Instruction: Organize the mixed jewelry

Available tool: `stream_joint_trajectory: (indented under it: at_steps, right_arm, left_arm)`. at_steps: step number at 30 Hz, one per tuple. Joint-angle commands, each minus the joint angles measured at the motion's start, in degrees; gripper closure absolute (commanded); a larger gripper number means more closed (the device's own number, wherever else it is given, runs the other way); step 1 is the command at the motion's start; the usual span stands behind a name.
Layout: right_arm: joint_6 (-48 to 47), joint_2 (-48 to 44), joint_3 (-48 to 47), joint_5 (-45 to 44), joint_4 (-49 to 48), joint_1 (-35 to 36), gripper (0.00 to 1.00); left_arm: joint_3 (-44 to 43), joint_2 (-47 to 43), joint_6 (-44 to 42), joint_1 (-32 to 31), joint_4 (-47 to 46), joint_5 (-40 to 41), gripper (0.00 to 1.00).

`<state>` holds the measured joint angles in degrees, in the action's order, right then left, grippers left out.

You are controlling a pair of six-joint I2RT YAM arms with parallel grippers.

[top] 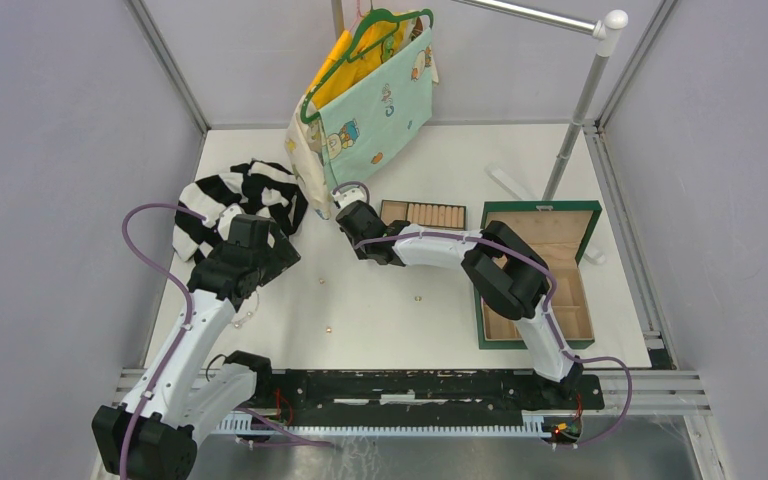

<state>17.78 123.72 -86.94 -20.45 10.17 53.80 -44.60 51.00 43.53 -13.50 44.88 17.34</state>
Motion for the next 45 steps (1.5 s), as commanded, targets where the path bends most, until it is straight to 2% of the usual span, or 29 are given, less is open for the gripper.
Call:
stream_joint_trajectory:
  at_steps: [1, 12, 20, 28, 31, 33, 34, 42, 45]
  right_arm:
    - [0.7, 0.3, -0.9, -0.2, -1.5, -0.3, 0.77]
    - [1.1, 0.1, -0.1, -0.3, -1.5, -0.4, 0.82]
    - [1.3, -1.0, 2.1, -0.3, -2.5, -0.4, 0.77]
    - [1.2, -1.1, 2.0, -0.6, -2.7, -0.4, 0.82]
    - [1.0, -1.1, 1.6, -0.8, -2.3, -0.4, 0.89]
    - [1.0, -1.4, 1.5, -0.9, -2.1, -0.4, 0.99]
    - [1.0, -1.8, 1.6, -1.1, -2.0, -0.4, 1.0]
    - [-0.3, -6.4, 2.5, -1.0, -1.8, -0.4, 1.0]
    - [-0.3, -9.0, 2.5, 1.8, -1.0, -0.9, 1.0]
  left_arm:
    - [0.0, -0.1, -1.9, 0.4, -1.9, -0.6, 0.0]
    - [0.1, -0.2, -1.9, 0.3, -1.9, -0.6, 0.0]
    - [0.2, -0.2, -1.8, 0.3, -2.0, -0.6, 0.0]
    - [0.2, -0.3, -1.9, 0.3, -1.9, -0.6, 0.0]
    - [0.2, -0.3, -1.9, 0.3, -1.9, -0.6, 0.0]
    - [0.2, -0.3, -1.9, 0.3, -2.0, -0.6, 0.0]
    - [0.2, -0.3, -1.9, 0.4, -1.9, -0.6, 0.0]
    - [0.3, -0.4, -1.9, 0.3, -2.1, -0.7, 0.0]
    - [0.3, -0.5, -1.9, 0.3, -2.1, -0.8, 0.0]
